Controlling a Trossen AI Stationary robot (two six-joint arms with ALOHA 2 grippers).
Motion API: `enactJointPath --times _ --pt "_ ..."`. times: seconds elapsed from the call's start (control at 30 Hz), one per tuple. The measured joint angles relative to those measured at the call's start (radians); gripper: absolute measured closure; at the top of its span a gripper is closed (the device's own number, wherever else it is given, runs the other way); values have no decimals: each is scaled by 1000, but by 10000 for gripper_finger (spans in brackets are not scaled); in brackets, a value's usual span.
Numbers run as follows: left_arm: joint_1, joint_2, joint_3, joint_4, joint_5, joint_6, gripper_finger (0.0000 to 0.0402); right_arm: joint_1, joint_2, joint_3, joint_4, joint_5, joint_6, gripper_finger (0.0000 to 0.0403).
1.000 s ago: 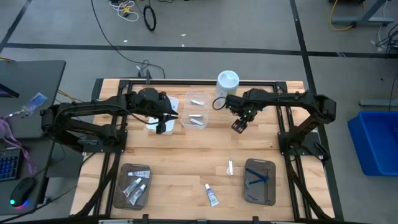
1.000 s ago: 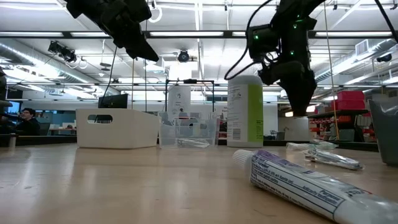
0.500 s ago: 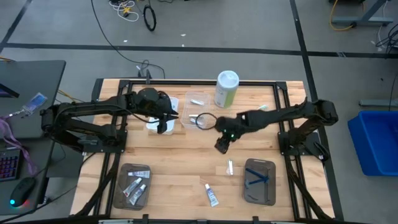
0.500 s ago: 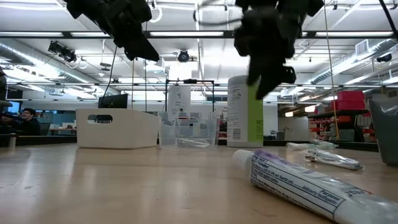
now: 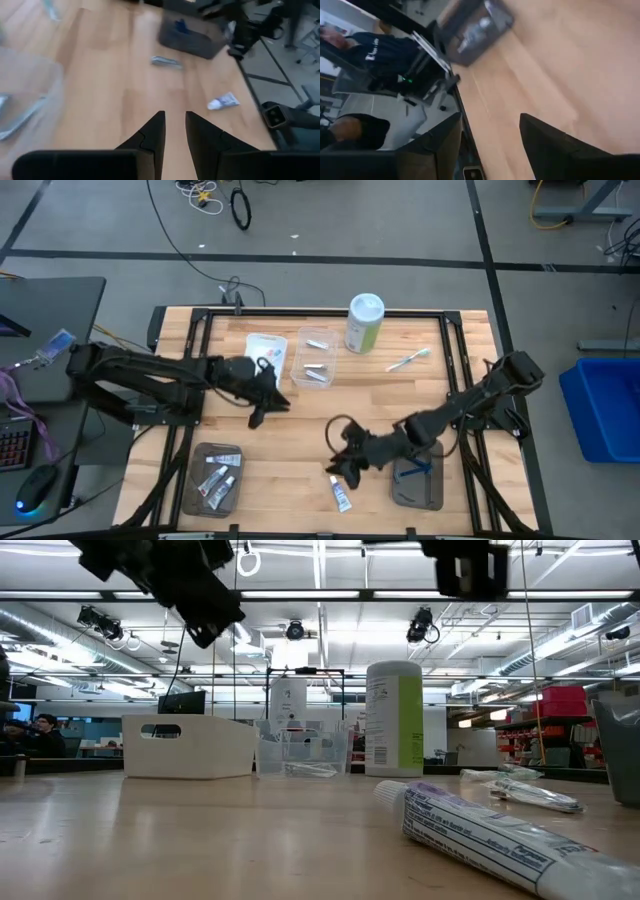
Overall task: Pick & Place Travel size toiletries
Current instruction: Put the white toothpaste into the left black bin
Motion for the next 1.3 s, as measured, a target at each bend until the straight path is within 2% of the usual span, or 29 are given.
enactJointPath --times 0.1,0.2,0.3,0.43,0.63,0.83,1.1,1.3 --pt "-99 0 1 10 -95 -29 320 36 44 12 -16 -10 59 195" --pt "-185 0 1 53 -197 -57 320 52 73 74 -16 -11 44 200" --pt "-254 0 1 90 -251 -66 320 57 102 152 -47 -9 -17 206" --pt "-321 0 1 103 -297 -107 320 61 153 236 -204 6 -46 210" --pt "-386 0 1 154 -310 -115 320 55 234 246 -324 -33 -20 201" --pt "-401 0 1 156 -310 -102 320 40 297 246 -400 -89 -26 178" --pt "-401 0 1 143 -310 -99 320 41 375 246 -386 -99 -50 142" --pt "-401 0 1 141 -310 -99 320 33 438 246 -339 -108 -56 133"
